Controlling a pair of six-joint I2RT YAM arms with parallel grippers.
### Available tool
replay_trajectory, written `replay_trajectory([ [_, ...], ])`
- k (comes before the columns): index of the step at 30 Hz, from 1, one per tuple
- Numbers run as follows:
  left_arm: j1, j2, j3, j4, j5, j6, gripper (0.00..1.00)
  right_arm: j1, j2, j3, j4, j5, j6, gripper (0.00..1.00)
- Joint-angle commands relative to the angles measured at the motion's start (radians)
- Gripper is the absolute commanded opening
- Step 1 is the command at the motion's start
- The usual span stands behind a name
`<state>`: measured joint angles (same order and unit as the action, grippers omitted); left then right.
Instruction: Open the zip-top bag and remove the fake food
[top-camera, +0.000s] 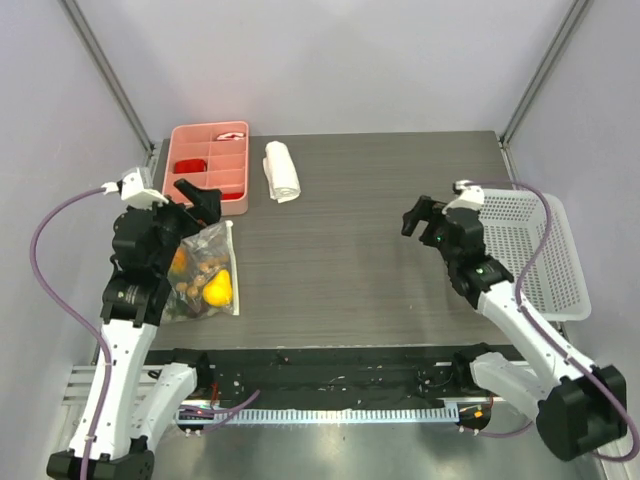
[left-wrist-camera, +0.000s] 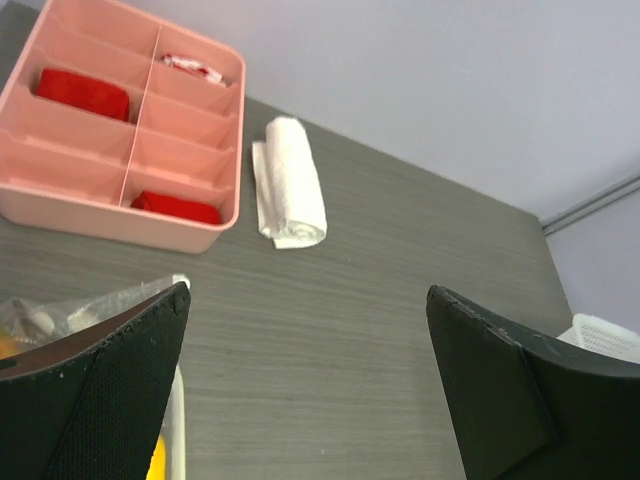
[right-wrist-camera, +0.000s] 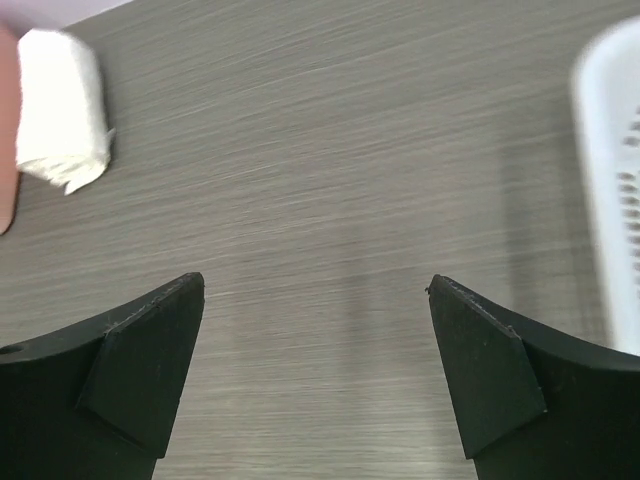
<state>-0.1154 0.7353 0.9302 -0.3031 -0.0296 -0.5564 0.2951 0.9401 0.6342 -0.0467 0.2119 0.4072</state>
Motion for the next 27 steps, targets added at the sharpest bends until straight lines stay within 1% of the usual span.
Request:
replay_trajectory([
  [1, 0.002, 0.082, 0.07, -0.203, 0.023, 0.0, 1.0, 0.172, 0.129, 0.168, -0.025, 0.124, -0.01, 0.99],
  [2, 0.002, 0.102, 0.082, -0.223, 0.023, -0.002, 1.0, 0.205, 0.178, 0.203, -0.033, 0.116, -0.008, 1.0],
  [3, 0.002, 0.11, 0.087, -0.237, 0.052, -0.004, 1.0, 0.27, 0.266, 0.278, -0.036, 0.1, -0.013, 1.0],
  [4, 0.003, 0.111, 0.09, -0.254, 0.062, -0.002, 1.0, 0.298, 0.317, 0.315, -0.033, 0.075, -0.018, 1.0],
  [6, 0.002, 0.101, 0.082, -0.277, 0.092, 0.004, 1.0, 0.37, 0.396, 0.399, 0.022, 0.012, -0.039, 1.0],
  [7, 0.002, 0.095, 0.078, -0.281, 0.095, 0.006, 1.0, 0.431, 0.484, 0.424, 0.042, -0.012, -0.039, 1.0],
  [8, 0.003, 0.089, 0.076, -0.306, 0.099, 0.007, 1.0, 0.452, 0.526, 0.482, 0.091, -0.06, -0.031, 1.0],
  [9, 0.003, 0.079, 0.081, -0.323, 0.1, 0.019, 1.0, 0.469, 0.583, 0.516, 0.105, -0.093, -0.021, 1.0],
  [10, 0.003, 0.075, 0.085, -0.338, 0.099, 0.026, 1.0, 0.502, 0.682, 0.553, 0.116, -0.129, 0.013, 1.0],
  [11, 0.002, 0.069, 0.088, -0.372, 0.096, 0.033, 1.0, 0.516, 0.742, 0.626, 0.132, -0.179, 0.033, 1.0],
  [13, 0.003, 0.049, 0.096, -0.393, 0.088, 0.049, 1.0, 0.545, 0.836, 0.688, 0.163, -0.232, 0.085, 1.0],
  [14, 0.002, 0.041, 0.093, -0.398, 0.088, 0.05, 1.0, 0.571, 0.921, 0.735, 0.194, -0.25, 0.108, 1.0],
  [15, 0.003, 0.033, 0.093, -0.403, 0.091, 0.053, 1.0, 0.582, 0.954, 0.746, 0.227, -0.279, 0.128, 1.0],
  [17, 0.003, 0.018, 0.082, -0.401, 0.106, 0.059, 0.98, 0.62, 1.037, 0.756, 0.319, -0.287, 0.18, 1.0],
  [18, 0.003, 0.016, 0.078, -0.396, 0.115, 0.062, 0.94, 0.628, 1.066, 0.783, 0.329, -0.311, 0.2, 1.0],
  [19, 0.003, 0.015, 0.07, -0.396, 0.125, 0.07, 0.92, 0.641, 1.089, 0.795, 0.344, -0.318, 0.215, 1.0],
  [21, 0.003, 0.015, 0.065, -0.399, 0.132, 0.078, 0.85, 0.67, 1.164, 0.824, 0.41, -0.306, 0.269, 1.0],
  [24, 0.003, 0.021, 0.07, -0.416, 0.145, 0.087, 0.82, 0.681, 1.287, 0.898, 0.455, -0.313, 0.36, 0.99],
  [27, 0.003, 0.021, 0.067, -0.41, 0.194, 0.078, 0.81, 0.684, 1.38, 0.964, 0.505, -0.354, 0.439, 0.94],
])
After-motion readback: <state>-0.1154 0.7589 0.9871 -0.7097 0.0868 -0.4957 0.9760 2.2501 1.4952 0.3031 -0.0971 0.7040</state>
